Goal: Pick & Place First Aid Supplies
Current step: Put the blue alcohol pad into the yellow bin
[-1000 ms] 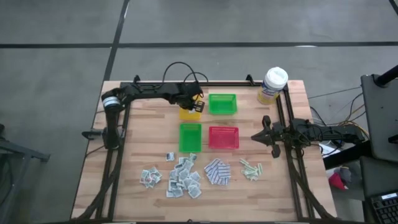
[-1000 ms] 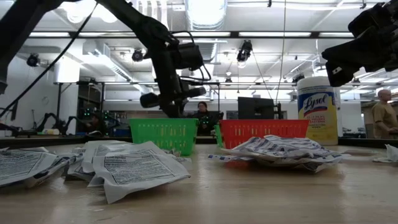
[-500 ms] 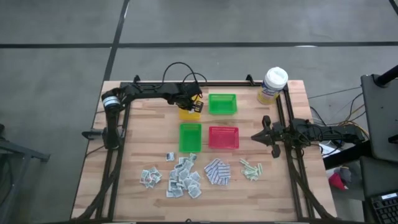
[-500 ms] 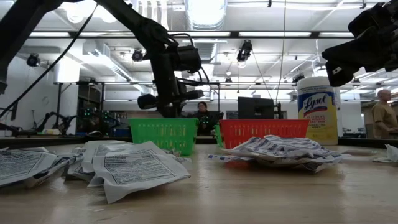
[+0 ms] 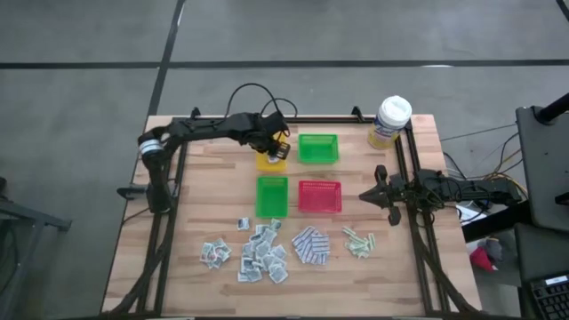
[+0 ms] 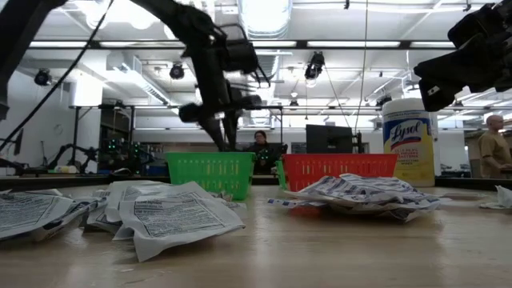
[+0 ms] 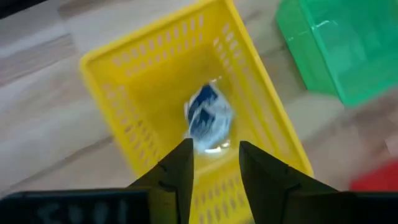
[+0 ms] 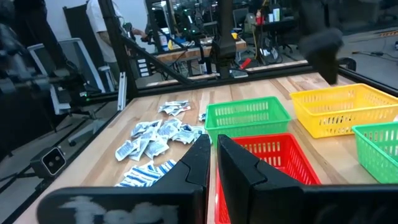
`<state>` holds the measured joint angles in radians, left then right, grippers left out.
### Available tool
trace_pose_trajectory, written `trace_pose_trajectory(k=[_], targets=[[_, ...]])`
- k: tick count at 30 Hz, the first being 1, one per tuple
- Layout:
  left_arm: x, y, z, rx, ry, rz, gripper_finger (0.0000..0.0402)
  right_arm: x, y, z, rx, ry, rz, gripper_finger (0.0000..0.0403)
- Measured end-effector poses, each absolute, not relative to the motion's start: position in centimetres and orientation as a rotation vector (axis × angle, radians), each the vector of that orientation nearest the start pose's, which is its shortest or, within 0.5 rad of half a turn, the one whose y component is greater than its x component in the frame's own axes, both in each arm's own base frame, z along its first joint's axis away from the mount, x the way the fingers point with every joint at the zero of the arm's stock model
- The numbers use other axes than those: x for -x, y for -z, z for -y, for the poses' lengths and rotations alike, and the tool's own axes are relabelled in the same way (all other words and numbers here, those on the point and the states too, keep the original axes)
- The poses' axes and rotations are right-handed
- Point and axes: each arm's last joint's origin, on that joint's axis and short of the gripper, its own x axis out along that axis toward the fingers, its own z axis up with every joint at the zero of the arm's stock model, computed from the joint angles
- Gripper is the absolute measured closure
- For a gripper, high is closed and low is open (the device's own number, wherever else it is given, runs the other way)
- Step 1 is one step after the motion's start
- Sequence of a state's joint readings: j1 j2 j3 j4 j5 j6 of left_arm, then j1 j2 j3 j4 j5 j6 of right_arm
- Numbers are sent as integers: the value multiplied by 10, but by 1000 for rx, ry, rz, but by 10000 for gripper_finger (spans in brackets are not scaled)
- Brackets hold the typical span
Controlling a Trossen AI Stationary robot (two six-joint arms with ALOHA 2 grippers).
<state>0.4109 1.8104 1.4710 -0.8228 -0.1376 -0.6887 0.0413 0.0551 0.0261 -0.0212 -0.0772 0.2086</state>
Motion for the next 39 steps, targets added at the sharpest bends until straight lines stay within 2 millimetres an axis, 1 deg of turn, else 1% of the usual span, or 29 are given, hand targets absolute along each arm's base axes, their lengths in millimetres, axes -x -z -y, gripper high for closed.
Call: trace_pose_trajectory(k=[5, 9, 14, 19, 22, 28, 33, 39], targets=[[-323, -276, -118, 741, -884, -968, 280, -99, -166, -6, -209, -113, -62, 374], [-308, -286, -86, 785, -908, -1026, 280, -99, -166, -6, -209, -113, -62, 374], [-287, -291, -48, 854, -952, -1088, 280, -99, -166, -6, -209, -113, -62, 374], [-272, -286, -15, 910, -947, -1123, 280, -99, -166, -6, -209, -113, -62, 374], [-264, -279, 2, 939, -938, -1158, 280, -99, -166, -6, -209, -113, -62, 374], [-250, -263, 30, 984, -915, -1228, 280, -99, -166, -6, -209, -113, -62, 374], [-249, -248, 43, 970, -861, -1239, 280, -99, -166, -6, -209, -113, -62, 374], [-251, -224, 46, 866, -727, -1233, 280, -99, -166, -6, -209, -113, -62, 374]])
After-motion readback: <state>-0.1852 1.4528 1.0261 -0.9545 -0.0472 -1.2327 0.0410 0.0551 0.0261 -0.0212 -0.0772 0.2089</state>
